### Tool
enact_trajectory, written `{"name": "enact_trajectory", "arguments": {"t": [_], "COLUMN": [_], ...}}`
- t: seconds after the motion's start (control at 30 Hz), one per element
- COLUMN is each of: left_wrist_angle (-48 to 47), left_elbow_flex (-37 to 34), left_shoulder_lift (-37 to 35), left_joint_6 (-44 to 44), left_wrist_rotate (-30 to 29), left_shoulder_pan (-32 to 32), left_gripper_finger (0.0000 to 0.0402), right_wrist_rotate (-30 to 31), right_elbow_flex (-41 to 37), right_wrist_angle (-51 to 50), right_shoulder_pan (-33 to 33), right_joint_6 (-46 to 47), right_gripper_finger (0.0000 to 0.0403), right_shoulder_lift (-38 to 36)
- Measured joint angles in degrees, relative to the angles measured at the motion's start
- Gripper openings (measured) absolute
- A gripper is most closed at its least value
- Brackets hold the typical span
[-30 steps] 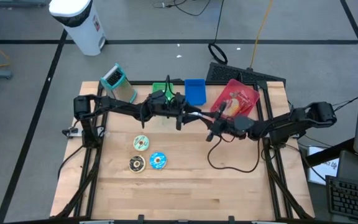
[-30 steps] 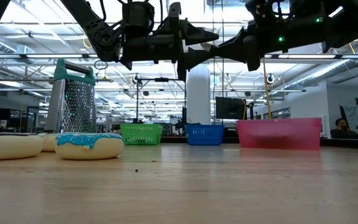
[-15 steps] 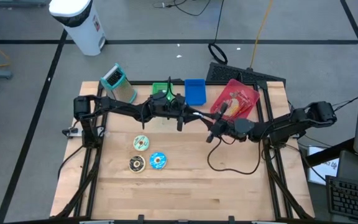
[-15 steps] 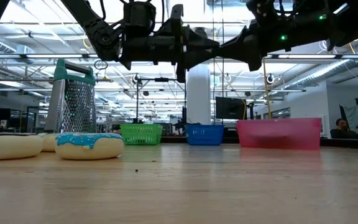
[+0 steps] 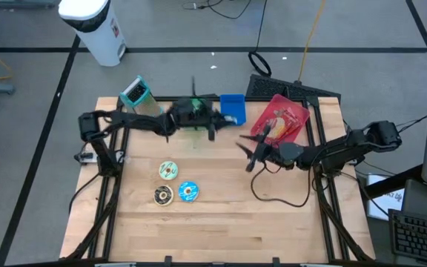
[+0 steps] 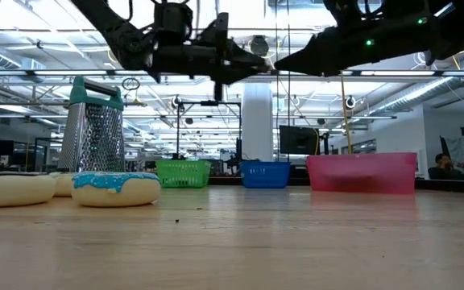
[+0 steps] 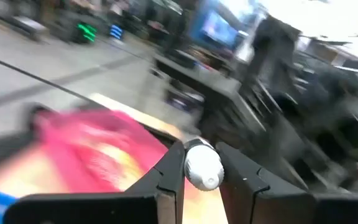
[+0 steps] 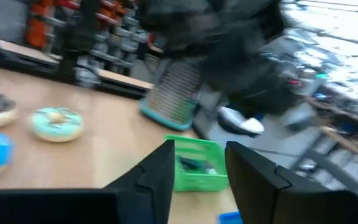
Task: Pick & Place Food Item
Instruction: Put the black food coloring bottle into the green bin
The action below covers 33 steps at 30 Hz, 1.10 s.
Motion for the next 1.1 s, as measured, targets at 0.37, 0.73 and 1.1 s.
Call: {"name": "enact_trajectory", "arguments": {"t": [0.37,0.73,1.1], "left_wrist_angle": [-36.6,-53.6,-53.2], "left_elbow_flex": [0.2,0.0,0.0], "left_shoulder_lift": [-12.6,-6.5,-3.7], "left_joint_6": [7.9,4.7,4.1], "left_wrist_rotate": [-18.6,-27.2,-24.9], "left_shoulder_pan": [7.8,12.6,12.9], "left_gripper_finger": [0.0074,0.0076,0.0082], "right_wrist_rotate": [0.4,0.3,0.4], "right_elbow_flex": [0.0,0.0,0.0], "right_wrist_angle": [-2.7,-2.7,-3.3], "right_shoulder_pan": [-1.0,-1.9,-0.8], "right_joint_6": [1.3,4.4,5.2], "right_gripper_finger": [0.0156,0.0152,0.0149], "right_shoulder_lift": [0.0,0.0,0.0]}}
